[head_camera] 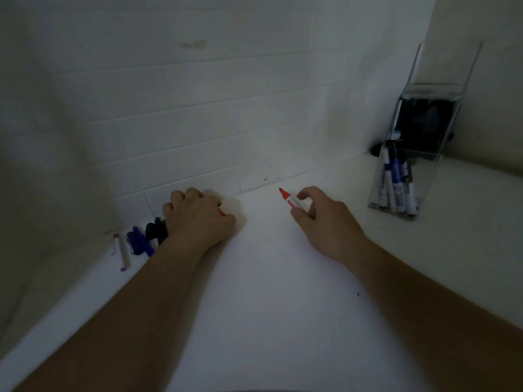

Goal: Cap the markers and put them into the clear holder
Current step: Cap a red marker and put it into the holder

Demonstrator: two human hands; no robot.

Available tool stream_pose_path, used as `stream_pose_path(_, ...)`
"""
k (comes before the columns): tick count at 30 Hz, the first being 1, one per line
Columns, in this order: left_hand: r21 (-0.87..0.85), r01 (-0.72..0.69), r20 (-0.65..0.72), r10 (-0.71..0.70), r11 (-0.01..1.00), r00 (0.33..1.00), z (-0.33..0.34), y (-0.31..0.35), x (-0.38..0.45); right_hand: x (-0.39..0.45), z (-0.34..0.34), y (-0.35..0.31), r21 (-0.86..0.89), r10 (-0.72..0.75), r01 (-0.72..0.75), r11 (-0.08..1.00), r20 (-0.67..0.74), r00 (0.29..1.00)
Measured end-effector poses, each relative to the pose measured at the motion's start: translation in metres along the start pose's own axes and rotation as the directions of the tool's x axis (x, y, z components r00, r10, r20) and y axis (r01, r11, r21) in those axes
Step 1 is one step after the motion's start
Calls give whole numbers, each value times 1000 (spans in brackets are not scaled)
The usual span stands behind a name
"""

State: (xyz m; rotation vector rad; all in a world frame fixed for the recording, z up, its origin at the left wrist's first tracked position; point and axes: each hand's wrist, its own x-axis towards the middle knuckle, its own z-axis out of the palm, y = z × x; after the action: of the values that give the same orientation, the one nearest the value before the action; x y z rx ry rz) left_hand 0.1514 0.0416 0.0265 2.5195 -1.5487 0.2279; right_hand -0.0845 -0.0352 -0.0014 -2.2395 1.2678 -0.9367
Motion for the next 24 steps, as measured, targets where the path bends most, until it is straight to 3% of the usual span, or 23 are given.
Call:
stream_pose_path(8, -40, -22, -74, 19, 999, 997, 1, 5, 7, 3, -3, 4, 79, -11, 12, 997, -9, 1000)
stream_pose_path(14, -85, -21, 39, 25, 996, 999, 4, 1, 6, 4, -2, 4, 95, -23, 25, 995, -20, 1000)
stream_pose_path(19, -96, -82, -54, 77, 992, 996, 8, 4, 8, 4, -1, 4, 97, -27, 29, 995, -19, 999)
stream_pose_path(22, -301, -198, -203, 140, 933, 969, 5, 8, 7, 5, -4, 3, 51, -82, 83, 995, -31, 996)
stream_pose_path(24, -527, -245, -245, 131, 813, 961, 0, 14, 2, 5, -6, 3, 10, -132, 132, 991, -25, 991)
